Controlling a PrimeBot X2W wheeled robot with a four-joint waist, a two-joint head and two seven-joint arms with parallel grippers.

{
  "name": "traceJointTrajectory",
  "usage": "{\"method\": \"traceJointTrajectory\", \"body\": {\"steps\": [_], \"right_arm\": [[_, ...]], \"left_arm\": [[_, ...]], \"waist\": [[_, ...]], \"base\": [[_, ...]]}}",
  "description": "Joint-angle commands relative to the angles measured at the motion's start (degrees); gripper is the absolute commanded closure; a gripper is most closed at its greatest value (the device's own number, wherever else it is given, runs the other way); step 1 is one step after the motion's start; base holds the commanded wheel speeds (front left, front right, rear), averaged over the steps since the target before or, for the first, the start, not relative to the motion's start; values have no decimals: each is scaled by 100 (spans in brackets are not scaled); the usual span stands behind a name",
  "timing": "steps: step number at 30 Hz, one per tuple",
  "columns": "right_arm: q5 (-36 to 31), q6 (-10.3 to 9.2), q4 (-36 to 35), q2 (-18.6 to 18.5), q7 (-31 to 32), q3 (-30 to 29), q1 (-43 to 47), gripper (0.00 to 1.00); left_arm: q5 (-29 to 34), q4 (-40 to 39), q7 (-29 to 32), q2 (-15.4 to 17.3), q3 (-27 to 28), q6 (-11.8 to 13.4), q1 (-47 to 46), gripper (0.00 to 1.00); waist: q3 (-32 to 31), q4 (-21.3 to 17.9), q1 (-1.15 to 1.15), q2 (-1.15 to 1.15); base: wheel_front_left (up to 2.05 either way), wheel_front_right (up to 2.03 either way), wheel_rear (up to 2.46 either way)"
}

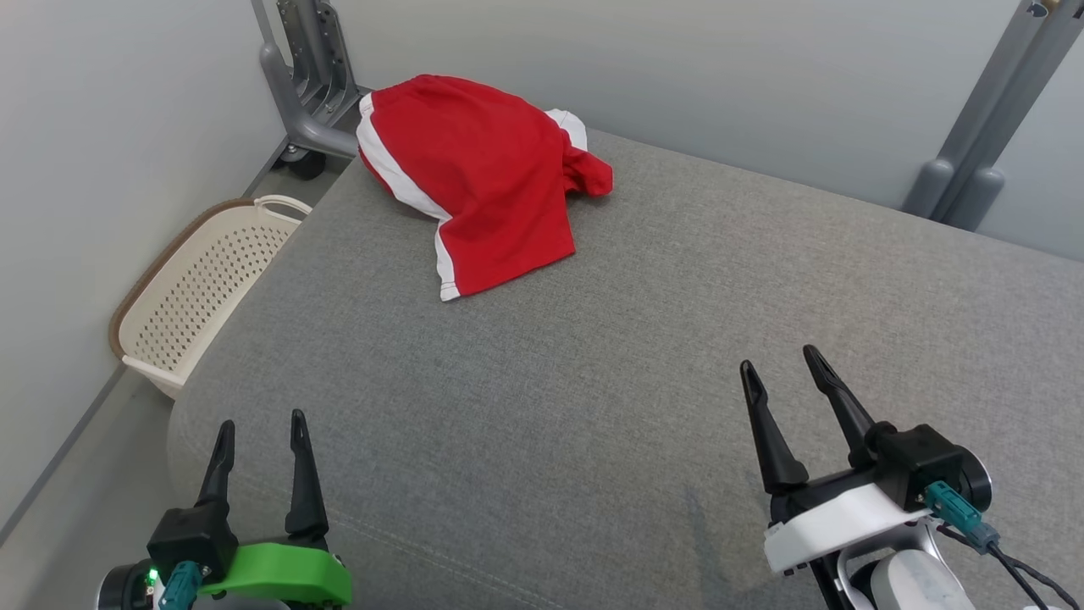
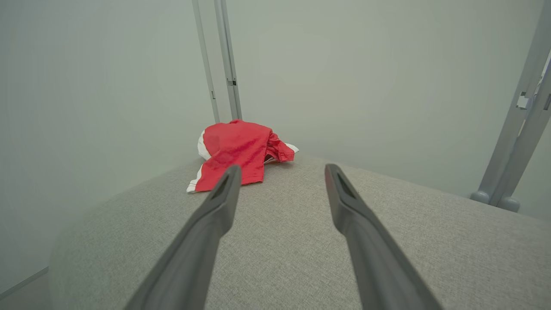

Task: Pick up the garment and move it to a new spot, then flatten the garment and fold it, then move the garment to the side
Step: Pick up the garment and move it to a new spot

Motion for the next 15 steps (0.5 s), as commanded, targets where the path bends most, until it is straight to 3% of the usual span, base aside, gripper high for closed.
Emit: {"method": "traceJointTrajectory", "body": {"steps": [1,8,15], "right_arm": [[-20,1,19,-31,-21,-4,-62,0],[-37,1,16,-30,-21,-66,89,0],[-5,1,-69,-30,-21,-185,242,0]], "left_arm": [[-40,-40,-2,14,3,38,61,0],[-55,31,-2,15,1,-5,60,0],[104,189,-2,224,-65,-319,-643,0]], "waist": [[9,10,0,0],[-53,-27,0,0],[-95,-58,0,0]], "base": [[0,0,0],[0,0,0],[0,0,0]]}}
